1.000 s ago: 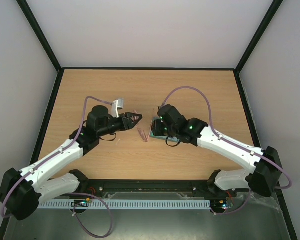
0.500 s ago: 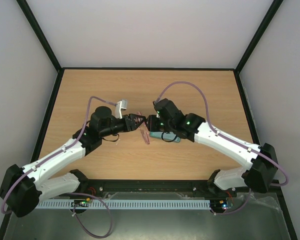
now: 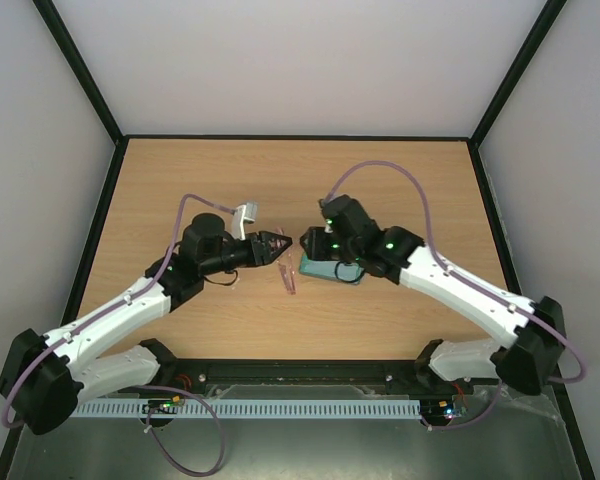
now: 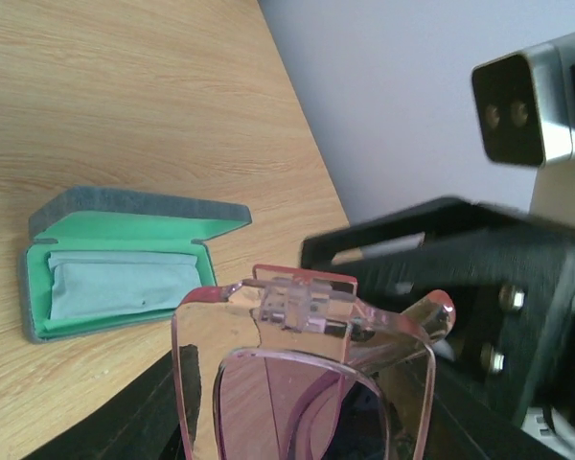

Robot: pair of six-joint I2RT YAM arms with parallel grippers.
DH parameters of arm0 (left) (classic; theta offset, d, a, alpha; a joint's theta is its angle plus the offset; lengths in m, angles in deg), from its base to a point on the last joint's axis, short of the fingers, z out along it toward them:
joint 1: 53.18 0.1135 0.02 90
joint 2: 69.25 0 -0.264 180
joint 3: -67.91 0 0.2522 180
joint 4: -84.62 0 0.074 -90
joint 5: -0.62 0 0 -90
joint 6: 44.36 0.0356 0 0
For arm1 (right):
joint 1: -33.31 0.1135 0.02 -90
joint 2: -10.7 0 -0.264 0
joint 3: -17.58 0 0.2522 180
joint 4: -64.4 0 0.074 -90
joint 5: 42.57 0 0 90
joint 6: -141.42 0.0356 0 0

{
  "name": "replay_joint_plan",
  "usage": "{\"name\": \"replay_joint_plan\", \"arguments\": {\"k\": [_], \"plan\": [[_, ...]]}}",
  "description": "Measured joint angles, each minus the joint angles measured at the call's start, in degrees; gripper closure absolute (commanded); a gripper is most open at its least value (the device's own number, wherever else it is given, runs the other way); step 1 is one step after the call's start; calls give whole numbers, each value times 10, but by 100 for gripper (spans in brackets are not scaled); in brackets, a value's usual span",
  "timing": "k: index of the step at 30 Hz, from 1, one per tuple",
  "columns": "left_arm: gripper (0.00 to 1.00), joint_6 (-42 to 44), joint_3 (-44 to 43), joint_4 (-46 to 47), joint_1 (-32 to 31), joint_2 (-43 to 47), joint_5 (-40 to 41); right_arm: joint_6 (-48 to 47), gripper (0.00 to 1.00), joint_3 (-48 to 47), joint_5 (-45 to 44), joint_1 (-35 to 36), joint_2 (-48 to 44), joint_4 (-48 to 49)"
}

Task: Organize the sunglasses
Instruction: Fold the sunglasses.

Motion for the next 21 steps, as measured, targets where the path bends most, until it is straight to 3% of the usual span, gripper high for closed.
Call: {"name": "replay_joint_plan", "arguments": {"k": [7,16,21], "plan": [[49,22,-8,-35,7,19,-28,-30,50,51,12,-55,-127,-20],[49,-14,-6,33,27,21,-147,2,44,193,267,-59,-283,136],[49,-81,24,137,28,13,-208,40,43,223,342,-60,-290,217]]}}
